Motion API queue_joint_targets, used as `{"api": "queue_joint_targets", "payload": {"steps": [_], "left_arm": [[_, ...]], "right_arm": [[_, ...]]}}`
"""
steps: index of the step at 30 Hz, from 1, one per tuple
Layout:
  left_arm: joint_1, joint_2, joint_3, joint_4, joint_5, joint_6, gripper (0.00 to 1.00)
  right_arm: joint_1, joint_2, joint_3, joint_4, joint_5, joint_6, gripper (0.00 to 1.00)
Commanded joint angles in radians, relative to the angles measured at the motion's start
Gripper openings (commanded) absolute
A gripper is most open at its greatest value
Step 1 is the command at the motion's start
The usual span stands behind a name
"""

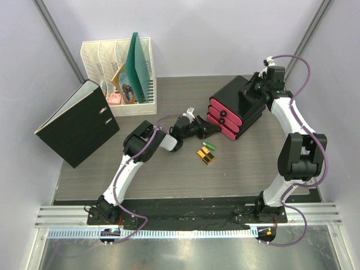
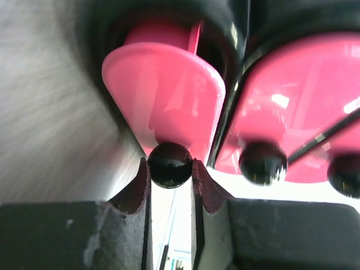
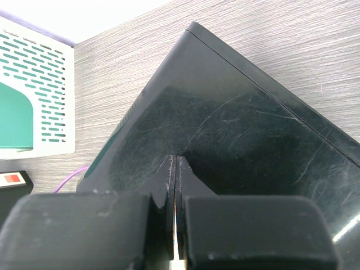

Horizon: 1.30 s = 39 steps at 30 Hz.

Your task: Organize the makeup

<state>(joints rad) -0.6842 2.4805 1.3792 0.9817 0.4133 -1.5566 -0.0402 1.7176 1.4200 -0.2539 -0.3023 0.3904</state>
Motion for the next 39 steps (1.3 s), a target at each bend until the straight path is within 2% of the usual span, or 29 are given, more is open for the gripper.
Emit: {"api": "queue_joint_targets", "payload": {"steps": [1, 7, 13, 14, 15, 17, 18, 20, 23, 26, 29, 30, 31, 32, 33, 35, 36, 39], "left_arm": [[0.026, -0.106, -0.151, 0.037, 0.005, 0.055, 0.00], [0.040, -0.192, -0.342, 0.087, 0.021, 0.053, 0.00], [0.038, -0.235, -0.391, 0.101, 0.036, 0.046, 0.02], [0.038, -0.235, -0.385, 0.103, 0.041, 0.047, 0.06], [0.038, -0.233, -0.373, 0.103, 0.045, 0.050, 0.19], [0.038, -0.238, -0.358, 0.103, 0.058, 0.070, 0.33], [0.040, -0.248, -0.350, 0.103, 0.059, 0.079, 0.44], [0.040, -0.265, -0.347, 0.100, 0.061, 0.105, 0.55], [0.052, -0.304, -0.354, 0.083, 0.061, 0.150, 0.60], [0.067, -0.370, -0.359, 0.009, 0.068, 0.251, 0.61], [0.080, -0.452, -0.345, -0.154, 0.091, 0.372, 0.61], [0.080, -0.474, -0.323, -0.211, 0.096, 0.483, 0.61], [0.080, -0.500, -0.307, -0.359, 0.096, 0.544, 0.61], [0.080, -0.538, -0.271, -0.432, 0.094, 0.670, 0.61], [0.080, -0.557, -0.252, -0.583, 0.093, 0.726, 0.61], [0.080, -0.598, -0.197, -0.717, 0.061, 0.847, 0.60], [0.080, -0.607, -0.181, -0.838, 0.053, 0.947, 0.60], [0.075, -0.626, -0.121, -0.978, 0.022, 1.133, 0.60]], "right_arm": [[0.013, 0.074, -0.072, -0.219, 0.042, -0.050, 0.01], [0.013, 0.082, -0.073, -0.219, 0.037, -0.048, 0.01], [0.013, 0.085, -0.078, -0.216, 0.035, -0.050, 0.01], [0.013, 0.083, -0.078, -0.212, 0.034, -0.048, 0.01], [0.013, 0.086, -0.078, -0.212, 0.034, -0.050, 0.01], [0.013, 0.088, -0.076, -0.212, 0.032, -0.047, 0.01], [0.013, 0.086, -0.075, -0.212, 0.032, -0.048, 0.01], [0.013, 0.085, -0.073, -0.212, 0.034, -0.048, 0.01], [0.013, 0.082, -0.075, -0.212, 0.035, -0.048, 0.01], [0.013, 0.083, -0.076, -0.212, 0.035, -0.051, 0.01], [0.014, 0.083, -0.076, -0.212, 0.034, -0.050, 0.01], [0.014, 0.085, -0.075, -0.212, 0.034, -0.048, 0.01], [0.014, 0.086, -0.073, -0.212, 0.034, -0.048, 0.01], [0.014, 0.086, -0.073, -0.212, 0.034, -0.048, 0.01], [0.013, 0.088, -0.073, -0.212, 0.034, -0.048, 0.01], [0.014, 0.086, -0.073, -0.214, 0.034, -0.050, 0.01], [0.014, 0.088, -0.075, -0.212, 0.034, -0.050, 0.01], [0.014, 0.088, -0.076, -0.214, 0.032, -0.050, 0.01]]}}
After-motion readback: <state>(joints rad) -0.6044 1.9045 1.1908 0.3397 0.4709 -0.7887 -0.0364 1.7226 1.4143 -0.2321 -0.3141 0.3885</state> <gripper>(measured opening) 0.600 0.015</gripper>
